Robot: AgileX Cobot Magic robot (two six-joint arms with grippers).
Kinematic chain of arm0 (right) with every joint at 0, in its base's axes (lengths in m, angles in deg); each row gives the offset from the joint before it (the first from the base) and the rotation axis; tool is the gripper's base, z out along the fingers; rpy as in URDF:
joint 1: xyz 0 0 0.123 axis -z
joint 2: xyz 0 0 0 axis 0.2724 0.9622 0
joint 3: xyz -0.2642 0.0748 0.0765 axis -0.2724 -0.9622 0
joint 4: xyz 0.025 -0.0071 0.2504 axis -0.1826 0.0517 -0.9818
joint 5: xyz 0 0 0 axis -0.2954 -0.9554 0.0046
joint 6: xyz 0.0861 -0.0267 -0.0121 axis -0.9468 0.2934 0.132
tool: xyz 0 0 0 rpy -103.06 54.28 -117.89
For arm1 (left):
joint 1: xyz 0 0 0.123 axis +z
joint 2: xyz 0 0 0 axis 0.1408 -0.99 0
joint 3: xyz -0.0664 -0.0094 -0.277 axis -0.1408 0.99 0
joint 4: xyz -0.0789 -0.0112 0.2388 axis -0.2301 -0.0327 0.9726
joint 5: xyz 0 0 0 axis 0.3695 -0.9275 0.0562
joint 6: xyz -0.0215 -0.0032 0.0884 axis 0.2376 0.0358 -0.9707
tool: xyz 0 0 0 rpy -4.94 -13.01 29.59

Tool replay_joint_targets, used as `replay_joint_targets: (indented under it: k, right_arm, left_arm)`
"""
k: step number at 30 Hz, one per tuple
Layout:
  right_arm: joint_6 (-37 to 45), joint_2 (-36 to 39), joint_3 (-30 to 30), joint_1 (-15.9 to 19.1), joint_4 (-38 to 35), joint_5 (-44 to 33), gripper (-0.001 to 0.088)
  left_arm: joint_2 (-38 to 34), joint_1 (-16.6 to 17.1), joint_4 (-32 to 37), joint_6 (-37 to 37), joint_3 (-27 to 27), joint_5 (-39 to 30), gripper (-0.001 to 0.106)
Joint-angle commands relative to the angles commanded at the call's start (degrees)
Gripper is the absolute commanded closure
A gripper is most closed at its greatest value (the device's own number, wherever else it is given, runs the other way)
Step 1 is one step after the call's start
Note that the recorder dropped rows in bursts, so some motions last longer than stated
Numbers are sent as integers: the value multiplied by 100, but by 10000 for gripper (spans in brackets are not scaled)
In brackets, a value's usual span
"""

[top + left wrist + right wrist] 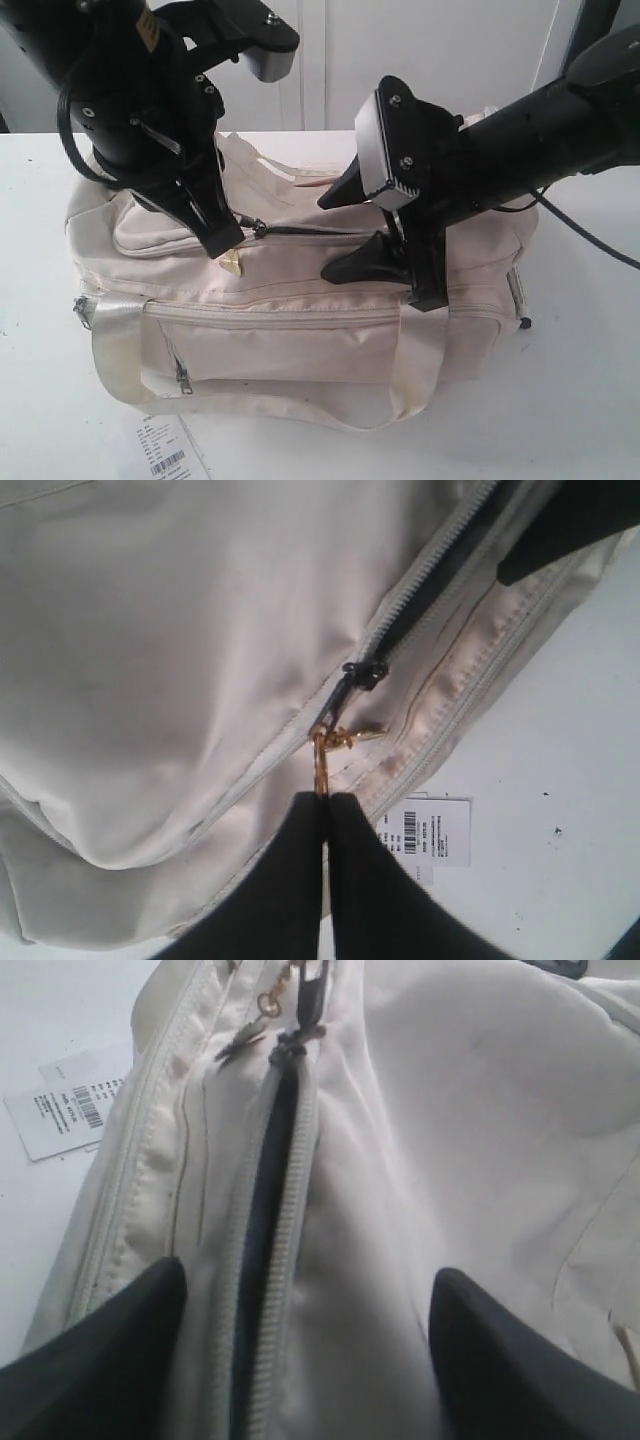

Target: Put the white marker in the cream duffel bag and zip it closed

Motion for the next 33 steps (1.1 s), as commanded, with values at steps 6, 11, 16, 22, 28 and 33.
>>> replay_joint_targets:
  k: [6, 11, 16, 22, 28, 33]
  right_arm:
    - [11, 24, 0, -67, 9, 357, 865]
    - [-30, -2, 0, -67, 20, 426, 868]
    - [-30, -194, 0, -67, 206, 426, 868]
    - [-30, -286, 0, -67, 825, 176, 868]
    - [-30, -286, 0, -67, 867, 176, 868]
    - [-30, -286, 0, -67, 865, 242, 868]
  left_arm:
    - [0, 0, 0, 0, 0, 0, 1053]
    - [0, 0, -2, -21, 0, 0, 1053]
    - [0, 0, 74, -55, 0, 0, 1053]
    - [0, 0, 492, -55, 0, 0, 1053]
    - [0, 0, 550, -66, 0, 0, 1053]
    - [0, 0, 650, -173, 0, 0, 1053]
